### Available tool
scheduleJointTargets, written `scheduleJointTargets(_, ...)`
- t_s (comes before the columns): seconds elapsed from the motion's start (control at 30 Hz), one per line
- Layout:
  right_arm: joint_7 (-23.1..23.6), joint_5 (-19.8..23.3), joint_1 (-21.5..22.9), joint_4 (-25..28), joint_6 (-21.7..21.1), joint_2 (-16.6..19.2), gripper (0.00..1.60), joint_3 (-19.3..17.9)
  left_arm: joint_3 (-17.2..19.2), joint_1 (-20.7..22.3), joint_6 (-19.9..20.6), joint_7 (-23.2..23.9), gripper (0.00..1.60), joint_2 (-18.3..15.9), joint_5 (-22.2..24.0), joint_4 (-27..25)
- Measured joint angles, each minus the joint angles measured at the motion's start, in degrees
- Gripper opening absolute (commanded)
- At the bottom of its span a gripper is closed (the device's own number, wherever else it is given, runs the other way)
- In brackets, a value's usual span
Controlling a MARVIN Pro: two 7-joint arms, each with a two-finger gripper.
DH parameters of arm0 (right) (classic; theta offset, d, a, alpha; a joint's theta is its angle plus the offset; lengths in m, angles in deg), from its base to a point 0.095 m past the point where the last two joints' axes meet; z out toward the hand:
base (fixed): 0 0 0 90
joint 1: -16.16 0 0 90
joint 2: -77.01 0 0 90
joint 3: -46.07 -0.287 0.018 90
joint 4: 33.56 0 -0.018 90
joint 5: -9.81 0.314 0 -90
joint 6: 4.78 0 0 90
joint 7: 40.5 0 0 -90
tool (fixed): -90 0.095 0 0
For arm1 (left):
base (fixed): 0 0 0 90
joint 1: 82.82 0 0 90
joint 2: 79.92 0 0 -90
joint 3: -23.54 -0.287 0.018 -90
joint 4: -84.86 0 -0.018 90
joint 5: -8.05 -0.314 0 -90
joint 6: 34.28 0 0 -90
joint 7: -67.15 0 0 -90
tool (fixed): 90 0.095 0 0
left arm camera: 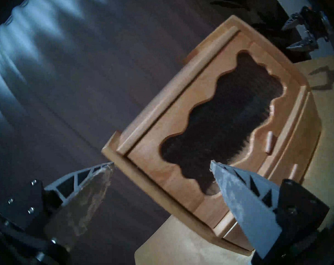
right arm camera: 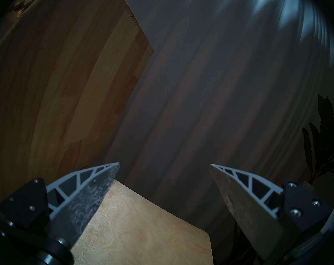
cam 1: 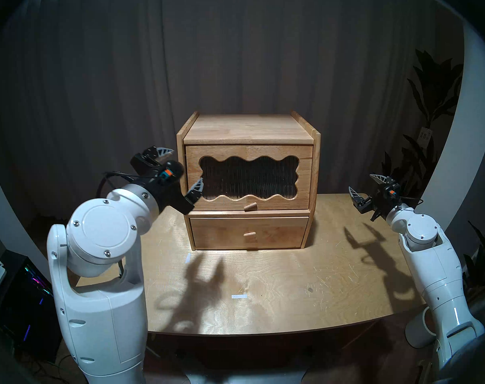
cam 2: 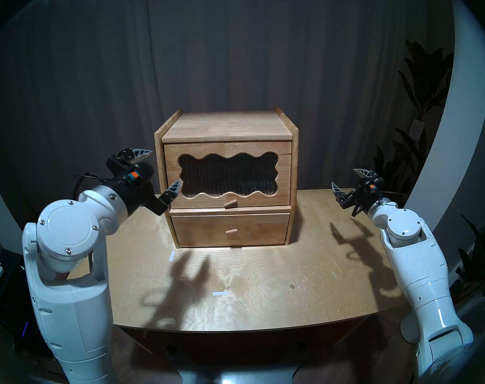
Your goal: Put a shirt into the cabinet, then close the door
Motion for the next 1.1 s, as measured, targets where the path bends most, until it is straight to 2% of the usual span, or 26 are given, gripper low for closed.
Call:
scheduleJointTargets(0.2,0.0,0.1,0.0,-0.2,0.0,0.0,1.60,0.0,6.0,3.5,3.5,-2.7,1.60,0.9,2.7,1.4)
scheduleJointTargets(0.37,0.0,0.1,0.0,-0.3,0.0,0.0,1.60,0.1,10.1,6.4,5.7,-4.6,1.60,1.8,5.1,5.9)
scheduleJointTargets(0.73,-0.4,0.0,1.5,-0.6,0.0,0.5,1.60,-0.1,14.6,12.1,8.5,-7.9,1.60,4.4,10.4,17.7)
scheduleJointTargets(1.1,-0.9,-0.4,4.8,-1.7,-0.1,1.4,1.60,-0.6,18.7,17.7,9.9,-11.1,1.60,7.0,16.5,26.3)
